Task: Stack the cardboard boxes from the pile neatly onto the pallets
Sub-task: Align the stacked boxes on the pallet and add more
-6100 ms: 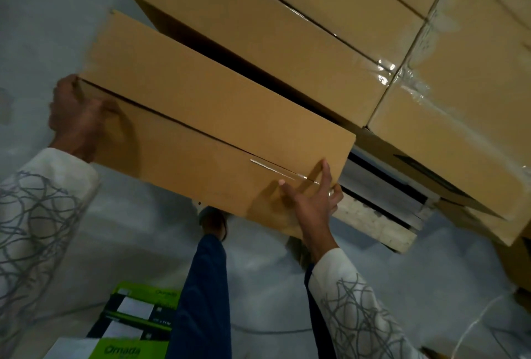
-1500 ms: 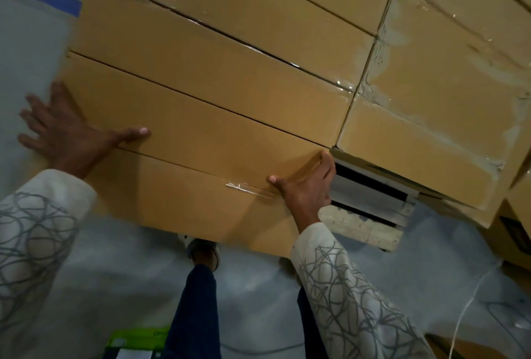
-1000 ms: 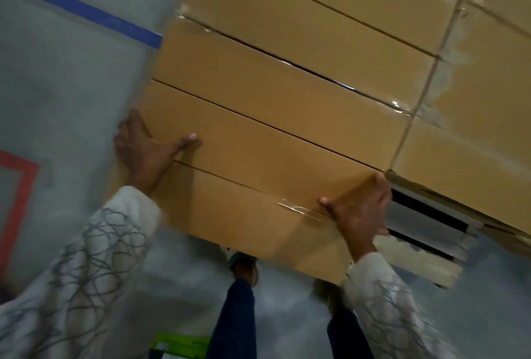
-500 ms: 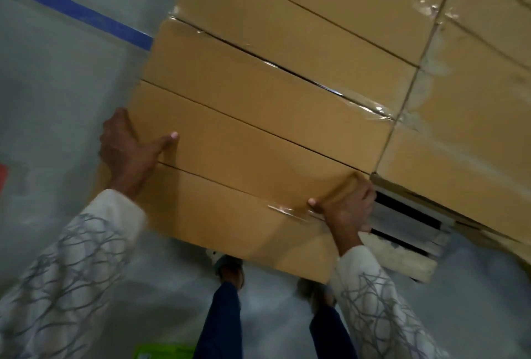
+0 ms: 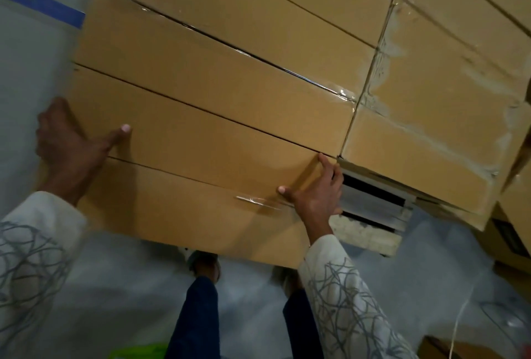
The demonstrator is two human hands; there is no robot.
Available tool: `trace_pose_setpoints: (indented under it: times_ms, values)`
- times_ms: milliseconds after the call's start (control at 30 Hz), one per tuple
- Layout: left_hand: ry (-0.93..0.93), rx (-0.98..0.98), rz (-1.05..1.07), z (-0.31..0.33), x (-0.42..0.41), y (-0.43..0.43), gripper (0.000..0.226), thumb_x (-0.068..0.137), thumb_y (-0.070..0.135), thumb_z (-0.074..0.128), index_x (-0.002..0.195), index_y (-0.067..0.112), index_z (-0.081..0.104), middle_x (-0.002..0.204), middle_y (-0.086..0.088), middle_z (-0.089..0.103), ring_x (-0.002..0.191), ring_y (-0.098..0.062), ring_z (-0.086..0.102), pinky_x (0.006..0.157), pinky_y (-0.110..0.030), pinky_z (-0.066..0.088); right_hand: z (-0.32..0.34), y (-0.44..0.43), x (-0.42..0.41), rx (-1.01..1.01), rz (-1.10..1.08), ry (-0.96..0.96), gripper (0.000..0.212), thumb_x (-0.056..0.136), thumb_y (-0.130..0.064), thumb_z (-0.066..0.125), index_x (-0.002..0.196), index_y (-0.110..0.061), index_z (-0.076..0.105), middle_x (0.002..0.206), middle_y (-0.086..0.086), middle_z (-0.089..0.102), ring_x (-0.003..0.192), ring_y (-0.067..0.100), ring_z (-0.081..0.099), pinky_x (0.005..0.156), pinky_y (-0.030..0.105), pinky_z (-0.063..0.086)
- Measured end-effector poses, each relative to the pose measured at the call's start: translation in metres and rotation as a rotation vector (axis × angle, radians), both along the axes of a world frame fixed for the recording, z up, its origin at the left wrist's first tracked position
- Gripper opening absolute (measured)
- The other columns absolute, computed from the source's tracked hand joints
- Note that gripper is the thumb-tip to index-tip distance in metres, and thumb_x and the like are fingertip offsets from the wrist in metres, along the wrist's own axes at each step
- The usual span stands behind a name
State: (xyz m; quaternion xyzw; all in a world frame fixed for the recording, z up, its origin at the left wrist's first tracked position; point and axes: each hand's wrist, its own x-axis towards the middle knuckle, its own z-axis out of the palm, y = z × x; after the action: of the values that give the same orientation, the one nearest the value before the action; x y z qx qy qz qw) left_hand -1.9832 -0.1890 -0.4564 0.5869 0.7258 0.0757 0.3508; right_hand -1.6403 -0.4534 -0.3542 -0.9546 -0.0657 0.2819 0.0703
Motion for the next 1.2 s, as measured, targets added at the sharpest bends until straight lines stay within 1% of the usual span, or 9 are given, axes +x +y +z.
trace_pose_setpoints:
  times_ms: [100, 200, 333, 500, 633, 800, 933, 1100, 1200]
  values:
    - [0.068, 0.037, -0.074, 0.015, 0.007, -0.003, 0.111, 0.052, 0.089, 0.077, 0.136, 0.025, 0.043, 0.136, -0.014, 0.056, 0.122, -0.042, 0.057, 0.097, -0.064, 0.051, 0.004, 0.001, -0.001, -0.016, 0.014, 0.010, 0.119, 0.055, -0.042, 0.100, 0.151, -0.050, 0.029, 0.170, -0.006, 0.011, 0.154, 0.027, 0.020, 0.111, 0.071, 0.027]
    - [0.110, 0.022, -0.088, 0.017, 0.009, -0.004, 0.118, 0.050, 0.094, 0.072, 0.135, 0.018, 0.042, 0.130, -0.020, 0.059, 0.115, -0.046, 0.059, 0.090, -0.067, 0.053, 0.011, 0.001, 0.003, -0.045, 0.056, 0.032, 0.120, 0.057, -0.047, 0.098, 0.154, -0.049, 0.027, 0.170, -0.006, 0.010, 0.154, 0.027, 0.022, 0.111, 0.069, 0.027]
    - [0.067, -0.033, -0.057, 0.005, -0.001, 0.000, 0.121, 0.047, 0.095, 0.073, 0.141, 0.026, 0.040, 0.138, -0.011, 0.059, 0.122, -0.039, 0.060, 0.096, -0.063, 0.053, 0.011, -0.006, 0.006, -0.032, 0.092, 0.043, 0.118, 0.060, -0.050, 0.096, 0.156, -0.048, 0.026, 0.171, -0.004, 0.011, 0.153, 0.029, 0.024, 0.112, 0.069, 0.025]
    - [0.061, -0.040, -0.065, 0.000, -0.003, 0.001, 0.124, 0.050, 0.095, 0.072, 0.150, 0.035, 0.031, 0.149, -0.006, 0.052, 0.134, -0.036, 0.053, 0.107, -0.061, 0.046, 0.004, -0.011, 0.003, -0.017, 0.101, 0.027, 0.119, 0.064, -0.049, 0.094, 0.158, -0.048, 0.022, 0.172, -0.005, 0.005, 0.156, 0.028, 0.017, 0.112, 0.073, 0.020]
    - [0.104, -0.015, -0.091, 0.004, 0.002, -0.003, 0.125, 0.051, 0.099, 0.065, 0.148, 0.027, 0.035, 0.148, -0.012, 0.052, 0.133, -0.040, 0.052, 0.107, -0.063, 0.045, 0.002, -0.015, 0.002, -0.026, 0.133, 0.053, 0.118, 0.069, -0.051, 0.091, 0.160, -0.049, 0.016, 0.173, -0.006, -0.003, 0.157, 0.029, 0.012, 0.113, 0.075, 0.018]
    - [0.152, 0.007, -0.079, 0.008, 0.008, -0.001, 0.121, 0.054, 0.094, 0.068, 0.145, 0.023, 0.034, 0.148, -0.015, 0.048, 0.134, -0.044, 0.048, 0.106, -0.065, 0.044, 0.004, -0.015, 0.005, -0.024, 0.137, 0.070, 0.116, 0.070, -0.051, 0.090, 0.160, -0.046, 0.017, 0.173, -0.004, -0.002, 0.156, 0.031, 0.014, 0.113, 0.074, 0.021]
    - [0.103, -0.064, -0.034, -0.004, -0.006, 0.003, 0.131, 0.050, 0.099, 0.065, 0.155, 0.035, 0.019, 0.160, -0.007, 0.036, 0.146, -0.038, 0.036, 0.118, -0.061, 0.033, 0.003, -0.016, 0.006, -0.029, 0.154, 0.068, 0.117, 0.071, -0.052, 0.089, 0.161, -0.045, 0.016, 0.173, -0.003, -0.002, 0.156, 0.032, 0.015, 0.114, 0.071, 0.023]
    - [0.171, -0.036, -0.088, 0.004, 0.003, 0.000, 0.130, 0.059, 0.091, 0.066, 0.160, 0.028, 0.012, 0.164, -0.012, 0.026, 0.149, -0.041, 0.027, 0.120, -0.062, 0.026, -0.001, -0.017, 0.006, -0.050, 0.185, 0.069, 0.117, 0.073, -0.055, 0.087, 0.162, -0.046, 0.012, 0.173, -0.002, -0.006, 0.157, 0.031, 0.013, 0.114, 0.070, 0.023]
    - [0.172, -0.030, -0.089, 0.008, 0.006, -0.004, 0.131, 0.058, 0.098, 0.059, 0.159, 0.031, 0.008, 0.168, -0.011, 0.019, 0.153, -0.040, 0.021, 0.121, -0.065, 0.022, -0.002, -0.019, 0.006, -0.036, 0.197, 0.080, 0.118, 0.073, -0.057, 0.086, 0.162, -0.047, 0.010, 0.173, -0.002, -0.009, 0.157, 0.031, 0.010, 0.114, 0.071, 0.022]
